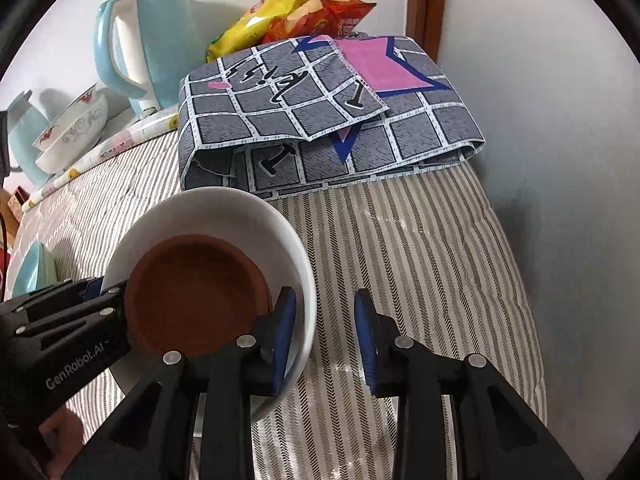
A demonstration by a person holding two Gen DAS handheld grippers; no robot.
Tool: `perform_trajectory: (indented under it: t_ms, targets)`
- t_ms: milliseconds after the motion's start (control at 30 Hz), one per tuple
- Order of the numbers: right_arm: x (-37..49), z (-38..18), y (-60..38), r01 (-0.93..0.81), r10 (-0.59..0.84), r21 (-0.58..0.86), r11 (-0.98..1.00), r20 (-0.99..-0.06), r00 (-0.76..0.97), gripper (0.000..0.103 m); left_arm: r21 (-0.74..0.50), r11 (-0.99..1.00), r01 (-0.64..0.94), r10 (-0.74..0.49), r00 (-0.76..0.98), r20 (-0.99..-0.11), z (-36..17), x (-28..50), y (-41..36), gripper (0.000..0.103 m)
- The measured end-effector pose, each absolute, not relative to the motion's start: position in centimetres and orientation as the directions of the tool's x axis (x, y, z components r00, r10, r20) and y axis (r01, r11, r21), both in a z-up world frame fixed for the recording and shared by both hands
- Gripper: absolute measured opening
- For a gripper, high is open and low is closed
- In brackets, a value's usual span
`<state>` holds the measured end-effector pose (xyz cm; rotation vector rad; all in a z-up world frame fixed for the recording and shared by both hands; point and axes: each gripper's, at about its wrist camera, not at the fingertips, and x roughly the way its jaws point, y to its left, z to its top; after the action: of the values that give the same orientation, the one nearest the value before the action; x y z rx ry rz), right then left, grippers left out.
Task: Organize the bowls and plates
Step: 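Close both grippers on the white bowl rim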
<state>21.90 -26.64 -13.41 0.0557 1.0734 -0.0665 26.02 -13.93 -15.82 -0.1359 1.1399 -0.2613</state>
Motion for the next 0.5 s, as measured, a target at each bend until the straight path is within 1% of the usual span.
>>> perform_trajectory:
  t_ms: [67, 133, 200, 233, 300, 367, 500]
  targets:
    - [21.9, -13.4, -26.8, 0.083, -0.02, 0.022, 0.996, -0.88, 0.475, 0.03, -0.242, 0.96, 0.14, -0.278, 0.387, -0.879, -15.8, 26.1, -13.9, 0.022]
    - [22.0, -13.5, -27.1, 0.097, -0.025, 0.023, 0.995, -0.884, 0.467, 0.037, -0.242, 0.96, 0.139, -0.278, 0.38, -0.882, -15.7, 26.2, -13.6, 0.027]
    - [22.1, -13.5, -27.5, 0.096, -0.013, 0.035, 0.995, -0.889, 0.458, 0.04, -0.26, 0.957, 0.129, -0.29, 0.372, -0.882, -15.8, 26.4, -13.2, 0.03]
    - [22.2, -13.6, -27.7, 0.103, -0.012, 0.039, 0.994, -0.892, 0.453, 0.044, -0.27, 0.955, 0.124, -0.297, 0.371, -0.88, -15.9, 26.4, -13.0, 0.031]
    - [22.3, -13.7, -28.1, 0.114, -0.004, 0.053, 0.992, -0.896, 0.445, 0.049, -0.277, 0.953, 0.123, -0.303, 0.372, -0.878, -15.8, 26.3, -12.8, 0.032]
    - [22.3, -13.8, -28.5, 0.121, 0.024, 0.085, 0.989, -0.898, 0.44, 0.049, -0.276, 0.953, 0.122, -0.302, 0.371, -0.878, -15.8, 26.3, -12.8, 0.032]
    - [22.1, -13.8, -28.4, 0.128, 0.023, 0.088, 0.988, -0.897, 0.441, 0.049, -0.264, 0.956, 0.131, -0.294, 0.379, -0.877, -15.6, 26.2, -12.8, 0.029]
